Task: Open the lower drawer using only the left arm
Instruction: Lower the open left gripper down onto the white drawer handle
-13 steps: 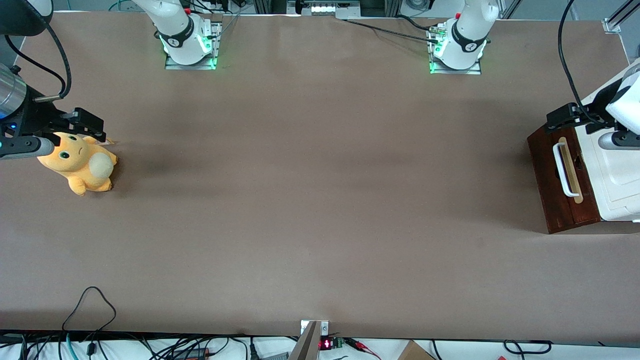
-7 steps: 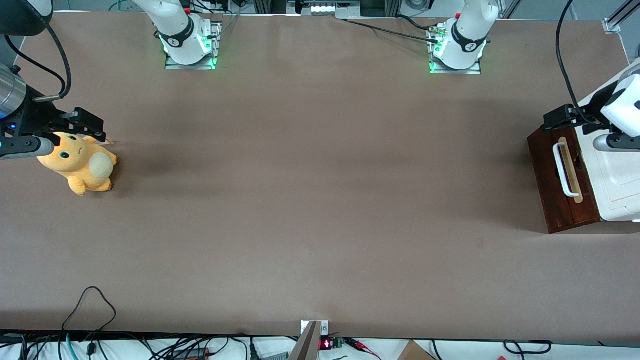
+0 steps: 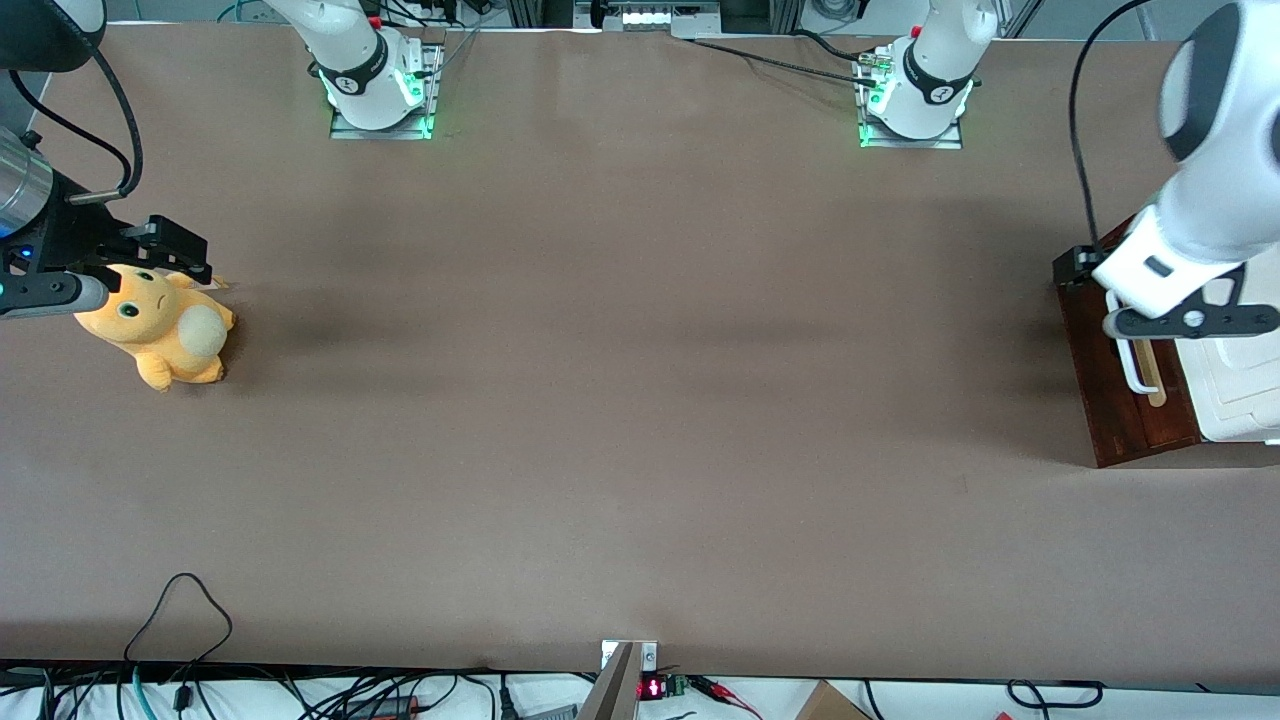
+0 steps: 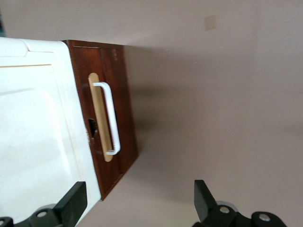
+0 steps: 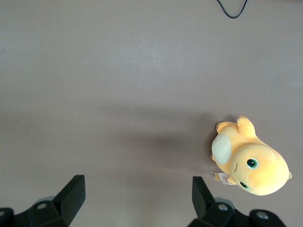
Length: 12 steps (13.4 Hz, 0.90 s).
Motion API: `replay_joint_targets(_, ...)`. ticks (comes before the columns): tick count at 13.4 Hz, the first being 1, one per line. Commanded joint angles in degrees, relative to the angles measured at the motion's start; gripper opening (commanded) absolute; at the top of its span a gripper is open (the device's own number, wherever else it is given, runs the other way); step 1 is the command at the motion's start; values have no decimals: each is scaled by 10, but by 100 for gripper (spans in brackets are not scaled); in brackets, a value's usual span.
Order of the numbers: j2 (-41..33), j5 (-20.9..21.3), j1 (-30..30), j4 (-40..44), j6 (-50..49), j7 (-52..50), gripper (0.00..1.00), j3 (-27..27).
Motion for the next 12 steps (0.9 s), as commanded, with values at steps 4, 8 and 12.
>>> replay_joint_targets(4, 39, 199, 3, -88, -13, -182, 97, -68)
replay_joint_targets(8, 79, 323, 5, -170, -10, -337, 94, -89)
replay_joint_targets(12, 132, 434, 6, -223, -27, -427, 91, -97)
